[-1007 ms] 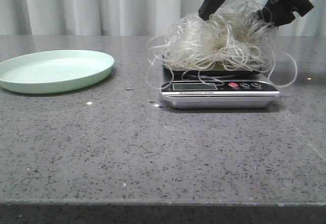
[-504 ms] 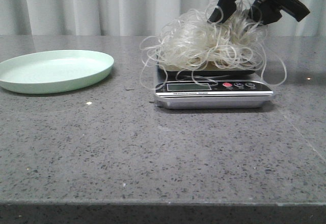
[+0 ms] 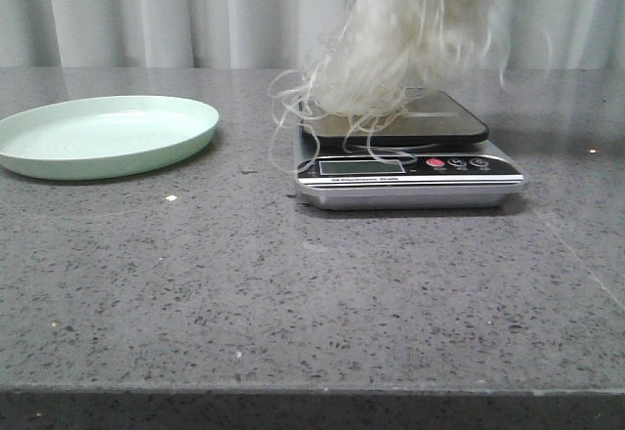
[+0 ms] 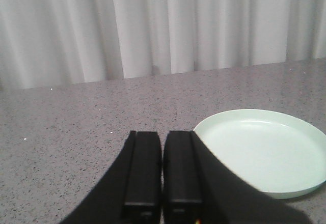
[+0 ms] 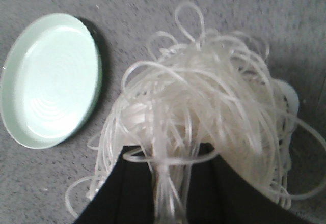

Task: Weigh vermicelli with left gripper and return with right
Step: 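Lift the vermicelli off the scale with the right gripper toward the plate, then lower the vermicelli onto the green plate and open the right gripper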

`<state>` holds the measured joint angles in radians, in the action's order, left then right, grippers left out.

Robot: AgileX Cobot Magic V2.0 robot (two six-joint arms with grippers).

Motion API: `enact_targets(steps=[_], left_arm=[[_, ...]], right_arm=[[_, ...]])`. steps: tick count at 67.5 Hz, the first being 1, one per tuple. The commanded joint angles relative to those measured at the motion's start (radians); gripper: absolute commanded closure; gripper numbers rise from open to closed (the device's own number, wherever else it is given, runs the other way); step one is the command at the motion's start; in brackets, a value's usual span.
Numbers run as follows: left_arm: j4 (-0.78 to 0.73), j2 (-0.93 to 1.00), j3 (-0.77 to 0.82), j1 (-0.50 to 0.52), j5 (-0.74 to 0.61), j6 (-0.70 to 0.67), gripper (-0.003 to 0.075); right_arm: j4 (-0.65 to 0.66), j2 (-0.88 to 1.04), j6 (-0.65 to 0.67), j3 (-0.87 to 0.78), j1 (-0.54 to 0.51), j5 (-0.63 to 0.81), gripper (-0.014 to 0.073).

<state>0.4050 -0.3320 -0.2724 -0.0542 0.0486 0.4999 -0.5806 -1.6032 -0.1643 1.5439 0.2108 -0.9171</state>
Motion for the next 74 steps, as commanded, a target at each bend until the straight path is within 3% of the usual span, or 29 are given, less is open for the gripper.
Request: enact_targets(steps=[1,17,41,74], left_arm=[[0.013,-0.006,-0.027,0.004,-0.073,-0.01,0.0584],[0.013,-0.006,-0.027,0.004,-0.073,-0.01,0.0584],[0.013,-0.006,-0.027,0.004,-0.075,-0.01,0.0584],[0.013,-0.006,-0.027,0.004,-0.075,-0.01,0.0584]], right_arm=[[-0.037,0.065,-0.01,0.143,0.012,0.017,0.0441],[-0.069,0.017,-0.01,0.369,0.141,0.061,0.0441],[-0.069,-0.266,-0.011,0.56,0.36,0.158,0.0441],[-0.073,-0.474,-0.035,0.571,0.416,0.218,0.0441]])
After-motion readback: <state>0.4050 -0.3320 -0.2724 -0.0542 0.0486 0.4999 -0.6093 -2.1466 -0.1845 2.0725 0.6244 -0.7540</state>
